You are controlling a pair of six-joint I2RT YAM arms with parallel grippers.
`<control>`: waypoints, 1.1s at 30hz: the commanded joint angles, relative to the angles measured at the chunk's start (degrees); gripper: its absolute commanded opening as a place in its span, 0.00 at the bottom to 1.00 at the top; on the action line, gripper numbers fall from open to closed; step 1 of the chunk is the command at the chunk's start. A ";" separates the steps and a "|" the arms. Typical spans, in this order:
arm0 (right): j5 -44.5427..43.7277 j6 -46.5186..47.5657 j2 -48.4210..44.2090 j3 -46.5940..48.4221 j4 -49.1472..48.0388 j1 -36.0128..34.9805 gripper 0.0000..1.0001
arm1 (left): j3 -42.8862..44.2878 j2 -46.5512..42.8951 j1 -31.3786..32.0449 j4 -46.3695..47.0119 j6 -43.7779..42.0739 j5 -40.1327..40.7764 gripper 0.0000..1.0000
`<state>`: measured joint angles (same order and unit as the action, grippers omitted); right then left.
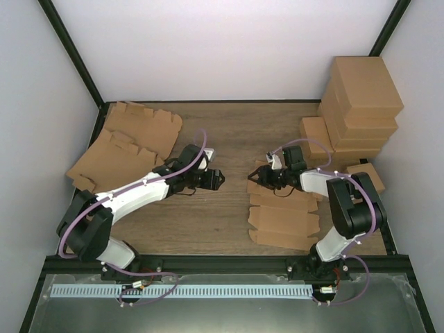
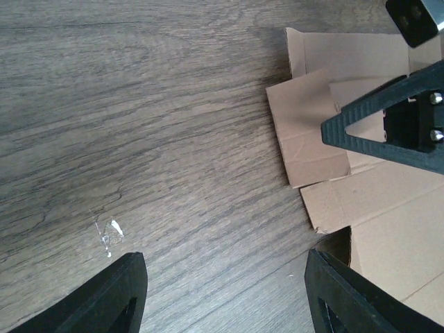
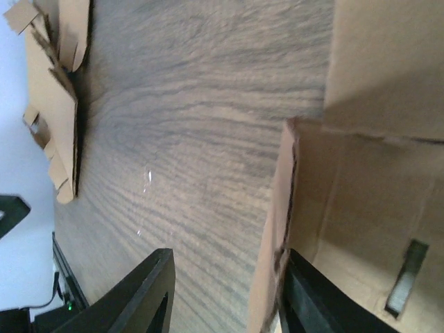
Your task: Fold the paper box
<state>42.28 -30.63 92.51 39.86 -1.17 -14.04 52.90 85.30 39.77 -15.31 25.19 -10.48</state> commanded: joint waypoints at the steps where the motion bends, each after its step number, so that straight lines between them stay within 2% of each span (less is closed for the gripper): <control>1: -5.05 2.50 1.57 3.90 3.90 -0.52 0.40 | 0.01 -1.81 -0.27 -0.73 -1.27 1.42 0.65; 3: -5.61 2.44 1.17 3.59 3.52 -0.98 0.33 | -0.10 -2.12 -0.34 -1.17 -1.52 2.32 0.65; 5: -5.24 3.01 0.94 4.04 3.57 -1.89 0.20 | 0.04 -2.47 -0.47 -1.72 -1.84 3.23 0.65; 7: -5.04 4.61 0.79 5.45 4.62 -4.04 0.11 | 0.30 -2.84 -0.92 -2.49 -2.22 4.56 0.65; 12: -6.06 9.27 -0.85 8.51 6.49 -10.75 0.01 | 0.93 -4.42 -5.68 -3.75 -2.61 2.50 0.65; 14: -6.04 11.05 -1.77 9.05 6.70 -13.35 0.01 | 0.44 -5.26 -9.41 -3.48 -2.96 -1.40 0.66; 17: -6.02 14.02 -2.62 9.49 6.71 -17.16 0.01 | -0.08 -5.70 -14.68 -3.55 -4.51 -7.74 0.73; 21: -5.53 18.34 -4.08 8.31 5.31 -21.46 0.01 | 0.80 -4.19 -19.26 -4.28 -6.86 -14.57 0.79; 26: -7.94 23.32 -6.66 7.51 5.29 -27.93 0.01 | 2.29 -0.43 -20.22 -3.46 -7.28 -23.82 0.89; 33: -8.22 25.98 -9.87 6.32 3.93 -31.13 0.01 | 7.02 7.12 -20.14 -7.48 -10.80 -33.40 0.86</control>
<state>34.59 -8.23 85.12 46.68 4.45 -44.58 57.06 89.52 19.59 -20.69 17.63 -35.73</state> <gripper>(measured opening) 0.017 0.868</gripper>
